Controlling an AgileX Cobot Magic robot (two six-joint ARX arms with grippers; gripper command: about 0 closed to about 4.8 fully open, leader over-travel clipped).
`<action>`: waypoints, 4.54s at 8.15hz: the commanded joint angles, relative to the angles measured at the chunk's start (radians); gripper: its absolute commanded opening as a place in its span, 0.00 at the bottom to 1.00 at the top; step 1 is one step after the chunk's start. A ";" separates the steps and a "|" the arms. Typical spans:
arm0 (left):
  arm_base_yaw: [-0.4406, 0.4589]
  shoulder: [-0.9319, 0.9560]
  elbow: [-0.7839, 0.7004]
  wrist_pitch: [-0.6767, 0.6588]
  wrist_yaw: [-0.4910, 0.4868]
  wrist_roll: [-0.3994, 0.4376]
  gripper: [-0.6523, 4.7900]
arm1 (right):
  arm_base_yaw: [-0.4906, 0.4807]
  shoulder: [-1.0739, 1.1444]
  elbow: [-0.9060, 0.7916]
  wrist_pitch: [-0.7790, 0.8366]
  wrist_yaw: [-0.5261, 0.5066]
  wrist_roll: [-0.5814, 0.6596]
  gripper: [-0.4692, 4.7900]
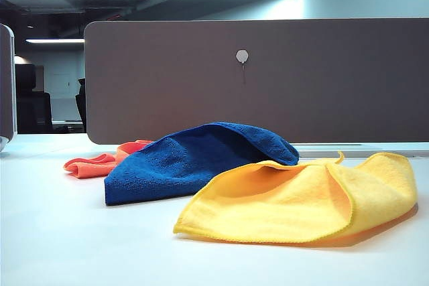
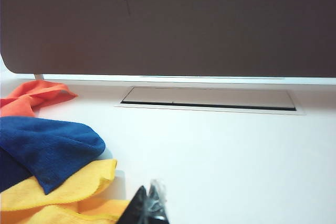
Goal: Pick up a rag that is the same color as the top surface of the Rubik's Cube and cover the cube with it.
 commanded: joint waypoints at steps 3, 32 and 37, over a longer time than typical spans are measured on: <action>0.000 0.001 -0.002 0.039 0.067 0.034 0.11 | -0.001 0.000 -0.004 0.109 -0.002 -0.017 0.09; 0.269 0.001 -0.002 0.230 0.394 -0.072 0.11 | -0.001 0.000 -0.004 0.049 0.066 -0.095 0.09; 0.269 0.001 -0.002 0.229 0.393 -0.091 0.11 | 0.000 0.000 -0.004 0.074 0.133 -0.095 0.09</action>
